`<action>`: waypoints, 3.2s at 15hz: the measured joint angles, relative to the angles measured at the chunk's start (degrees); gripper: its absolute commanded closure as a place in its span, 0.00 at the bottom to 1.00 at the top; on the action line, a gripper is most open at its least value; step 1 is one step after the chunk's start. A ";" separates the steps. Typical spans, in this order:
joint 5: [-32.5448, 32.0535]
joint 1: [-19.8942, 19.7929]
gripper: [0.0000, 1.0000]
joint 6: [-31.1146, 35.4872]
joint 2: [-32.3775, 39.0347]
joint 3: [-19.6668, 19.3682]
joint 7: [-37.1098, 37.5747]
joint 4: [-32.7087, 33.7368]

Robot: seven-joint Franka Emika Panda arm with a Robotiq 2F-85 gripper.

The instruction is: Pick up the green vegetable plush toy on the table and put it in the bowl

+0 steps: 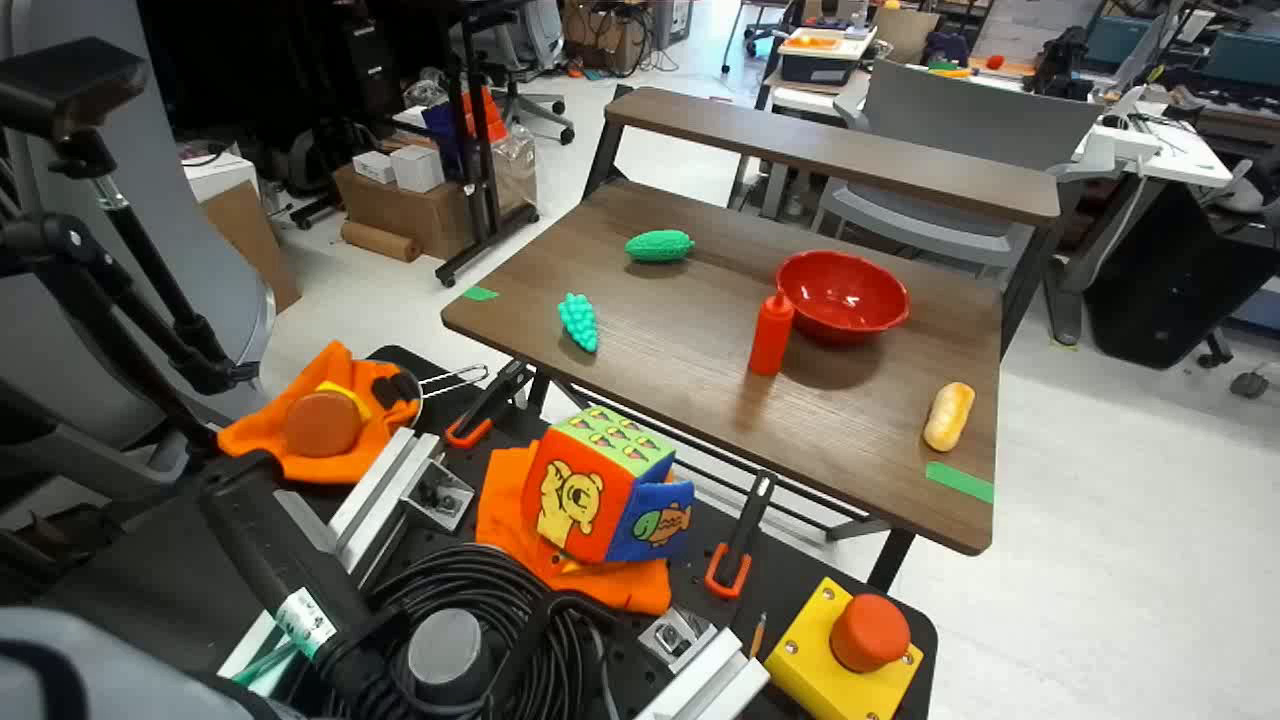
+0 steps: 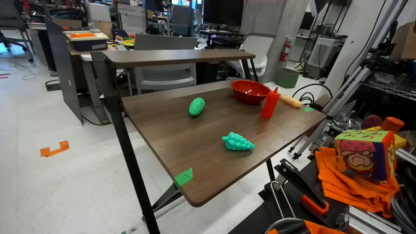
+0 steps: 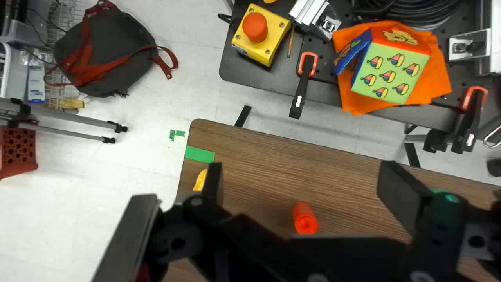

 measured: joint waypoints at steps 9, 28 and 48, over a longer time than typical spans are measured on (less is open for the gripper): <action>0.00 0.00 0.00 0.01 -0.01 0.00 0.00 0.02; 22.54 8.24 0.00 12.94 16.95 6.92 24.23 6.24; 22.43 14.20 0.00 23.57 59.47 3.71 46.46 36.91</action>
